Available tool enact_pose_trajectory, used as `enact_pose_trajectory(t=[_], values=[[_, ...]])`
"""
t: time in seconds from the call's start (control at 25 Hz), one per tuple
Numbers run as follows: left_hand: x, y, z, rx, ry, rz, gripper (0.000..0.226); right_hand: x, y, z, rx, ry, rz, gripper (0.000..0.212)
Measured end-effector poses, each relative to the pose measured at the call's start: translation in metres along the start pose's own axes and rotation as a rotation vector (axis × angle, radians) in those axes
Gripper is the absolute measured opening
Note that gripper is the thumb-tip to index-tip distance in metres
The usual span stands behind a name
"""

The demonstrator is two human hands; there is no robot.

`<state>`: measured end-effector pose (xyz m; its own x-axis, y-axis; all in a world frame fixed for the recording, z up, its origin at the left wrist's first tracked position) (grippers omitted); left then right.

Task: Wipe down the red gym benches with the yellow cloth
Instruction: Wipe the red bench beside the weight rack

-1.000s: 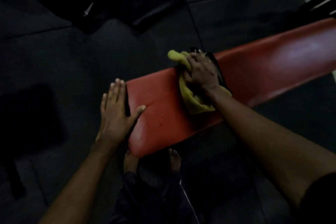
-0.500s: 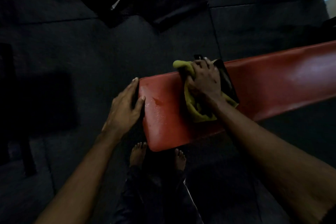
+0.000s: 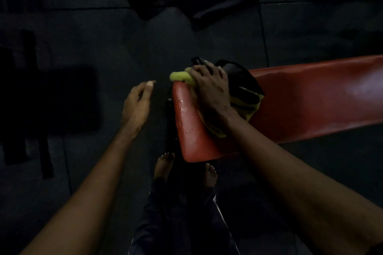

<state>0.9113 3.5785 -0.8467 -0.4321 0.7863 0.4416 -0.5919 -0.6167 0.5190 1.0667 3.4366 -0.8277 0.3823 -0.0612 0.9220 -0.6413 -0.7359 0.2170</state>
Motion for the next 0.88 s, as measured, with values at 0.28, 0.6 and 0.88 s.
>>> enact_pose_trajectory(t=[0.28, 0.6, 0.88], values=[[0.013, -0.012, 0.000, 0.007, 0.043, -0.051, 0.054, -0.009, 0.053, -0.005, 0.476, 0.036, -0.066, 0.047], [-0.015, -0.019, 0.023, -0.025, -0.035, -0.297, 0.030, -0.028, 0.122, -0.020, 0.473, 0.056, -0.176, 0.041], [-0.040, -0.028, 0.021, -0.068, -0.032, -0.361, 0.036, -0.029, 0.138, 0.011, 0.487, 0.038, -0.108, 0.048]])
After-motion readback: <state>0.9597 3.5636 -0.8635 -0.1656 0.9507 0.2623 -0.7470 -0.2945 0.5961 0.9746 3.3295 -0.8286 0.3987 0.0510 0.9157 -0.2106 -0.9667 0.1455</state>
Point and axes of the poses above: each hand's wrist, its own y-axis away from the middle knuckle, its own x-axis out of the back of the hand, z = x × y, the point moved 1 cm from there along -y, towards the middle knuckle, and after that the axes turned 8 degrees about -y, right-handed, at the moved point
